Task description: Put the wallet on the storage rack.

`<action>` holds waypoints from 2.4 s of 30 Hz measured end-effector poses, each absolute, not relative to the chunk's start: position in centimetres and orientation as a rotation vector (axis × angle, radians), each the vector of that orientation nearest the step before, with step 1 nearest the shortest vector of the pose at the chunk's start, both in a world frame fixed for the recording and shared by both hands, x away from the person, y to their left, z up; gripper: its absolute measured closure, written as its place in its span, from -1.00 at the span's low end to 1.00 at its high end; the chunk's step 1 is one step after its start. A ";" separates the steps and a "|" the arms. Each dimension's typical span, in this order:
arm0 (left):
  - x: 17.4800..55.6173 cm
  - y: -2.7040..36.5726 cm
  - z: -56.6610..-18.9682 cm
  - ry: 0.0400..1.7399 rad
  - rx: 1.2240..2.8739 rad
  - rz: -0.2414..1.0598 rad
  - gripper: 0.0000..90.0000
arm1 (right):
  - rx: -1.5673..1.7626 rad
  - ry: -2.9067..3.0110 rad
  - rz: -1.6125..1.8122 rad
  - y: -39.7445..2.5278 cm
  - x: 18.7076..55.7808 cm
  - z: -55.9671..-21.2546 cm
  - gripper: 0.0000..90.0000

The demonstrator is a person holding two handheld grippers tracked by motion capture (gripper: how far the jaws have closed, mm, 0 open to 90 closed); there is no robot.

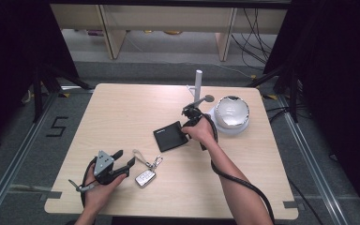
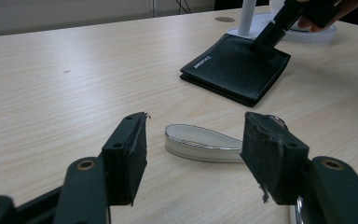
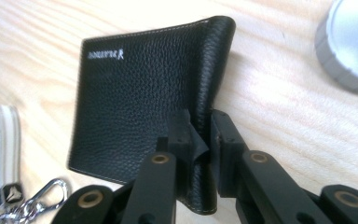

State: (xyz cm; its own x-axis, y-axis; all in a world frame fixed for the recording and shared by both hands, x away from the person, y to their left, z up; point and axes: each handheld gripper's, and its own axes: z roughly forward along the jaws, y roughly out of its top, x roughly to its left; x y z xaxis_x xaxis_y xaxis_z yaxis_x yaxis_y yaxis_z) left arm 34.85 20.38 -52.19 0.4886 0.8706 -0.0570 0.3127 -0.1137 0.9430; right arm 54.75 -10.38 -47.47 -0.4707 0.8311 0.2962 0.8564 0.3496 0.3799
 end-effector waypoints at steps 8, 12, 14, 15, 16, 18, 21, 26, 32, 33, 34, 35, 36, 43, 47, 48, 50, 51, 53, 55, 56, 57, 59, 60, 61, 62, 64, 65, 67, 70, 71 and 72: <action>34.8 20.3 -52.2 1.015 1.674 0.662 -0.12 | -1.440 -2.758 -0.712 -10.2 53.4 -43.9 0.82; 34.8 20.4 -52.2 1.020 1.671 0.659 -0.12 | -1.157 -2.963 -0.710 -10.6 51.7 -41.4 0.82; 34.8 20.4 -52.2 1.021 1.672 0.658 -0.12 | -1.069 -3.017 -0.741 -10.9 51.6 -41.1 0.82; 34.8 20.4 -52.2 1.021 1.675 0.658 -0.12 | -1.030 -3.055 -0.724 -11.1 51.2 -40.7 0.82; 34.8 20.4 -52.2 1.021 1.674 0.659 -0.12 | -0.973 -3.099 -0.714 -11.5 50.9 -40.3 0.82; 34.8 20.3 -52.2 1.022 1.678 0.661 -0.12 | -0.865 -3.192 -0.661 -12.4 50.5 -39.5 0.83; 34.8 20.3 -52.2 1.022 1.675 0.662 -0.12 | -0.762 -3.258 -0.602 -13.3 50.0 -39.0 0.83; 34.8 20.3 -52.2 1.024 1.675 0.663 -0.12 | -0.700 -3.297 -0.534 -14.6 49.2 -38.2 0.83; 34.8 20.3 -52.2 1.024 1.677 0.665 -0.12 | -0.642 -3.337 -0.496 -16.6 48.6 -37.1 0.83; 34.8 20.3 -52.2 1.024 1.677 0.665 -0.12 | -0.638 -3.343 -0.495 -16.8 48.5 -37.0 0.83; 34.8 20.3 -52.2 1.025 1.677 0.665 -0.12 | -0.649 -3.344 -0.494 -17.0 48.4 -36.9 0.83; 34.9 20.3 -52.2 1.024 1.679 0.667 -0.12 | -0.649 -3.336 -0.513 -17.1 48.3 -36.8 0.83; 34.8 20.3 -52.2 1.026 1.678 0.666 -0.12 | -0.657 -3.336 -0.511 -17.3 48.2 -36.7 0.83; 34.8 20.3 -52.2 1.026 1.676 0.667 -0.12 | -0.684 -3.341 -0.505 -18.4 48.0 -36.2 0.83; 34.8 20.3 -52.2 1.027 1.676 0.666 -0.12 | -0.680 -3.354 -0.512 -19.3 48.0 -35.6 0.83; 34.8 20.3 -52.2 1.026 1.677 0.667 -0.12 | -0.674 -3.361 -0.510 -19.4 47.9 -35.5 0.83; 34.8 20.3 -52.2 1.027 1.676 0.666 -0.12 | -0.680 -3.368 -0.506 -19.7 47.9 -35.2 0.83; 34.8 20.3 -52.2 1.027 1.675 0.666 -0.12 | -0.680 -3.367 -0.504 -19.8 47.9 -35.1 0.83; 34.8 20.3 -52.2 1.027 1.676 0.666 -0.12 | -0.699 -3.374 -0.497 -20.0 47.8 -35.1 0.83; 34.8 20.3 -52.2 1.027 1.675 0.666 -0.12 | -0.662 -3.388 -0.488 -20.3 47.9 -34.9 0.83; 34.8 20.3 -52.2 1.027 1.675 0.666 -0.12 | -0.687 -3.387 -0.474 -20.7 47.9 -34.8 0.83; 34.8 20.3 -52.2 1.027 1.675 0.666 -0.12 | -0.687 -3.387 -0.474 -20.7 47.9 -34.8 0.83; 34.8 20.3 -52.2 1.027 1.676 0.667 -0.12 | -0.679 -3.387 -0.473 -21.0 48.0 -34.7 0.83; 34.8 20.3 -52.2 1.027 1.677 0.667 -0.12 | -0.696 -3.384 -0.468 -21.1 47.9 -34.6 0.83; 34.8 20.3 -52.2 1.028 1.677 0.667 -0.12 | -0.697 -3.388 -0.464 -21.2 47.9 -34.6 0.83; 34.8 20.3 -52.2 1.028 1.676 0.667 -0.12 | -0.718 -3.388 -0.458 -21.4 47.9 -34.4 0.83; 34.8 20.3 -52.2 1.028 1.676 0.667 -0.12 | -0.693 -3.392 -0.464 -21.6 48.0 -34.3 0.83; 34.8 20.3 -52.2 1.028 1.675 0.666 -0.12 | -0.707 -3.389 -0.460 -21.8 48.0 -34.2 0.83; 34.8 20.3 -52.2 1.028 1.674 0.667 -0.12 | -0.711 -3.407 -0.451 -22.0 48.1 -34.2 0.83; 34.8 20.3 -52.2 1.028 1.674 0.667 -0.12 | -0.695 -3.403 -0.453 -22.2 48.2 -34.0 0.83; 34.8 20.3 -52.2 1.029 1.674 0.666 -0.12 | -0.704 -3.405 -0.449 -22.3 48.2 -34.0 0.83; 34.8 20.3 -52.2 1.027 1.676 0.667 -0.12 | -0.695 -3.409 -0.451 -22.4 48.3 -33.9 0.83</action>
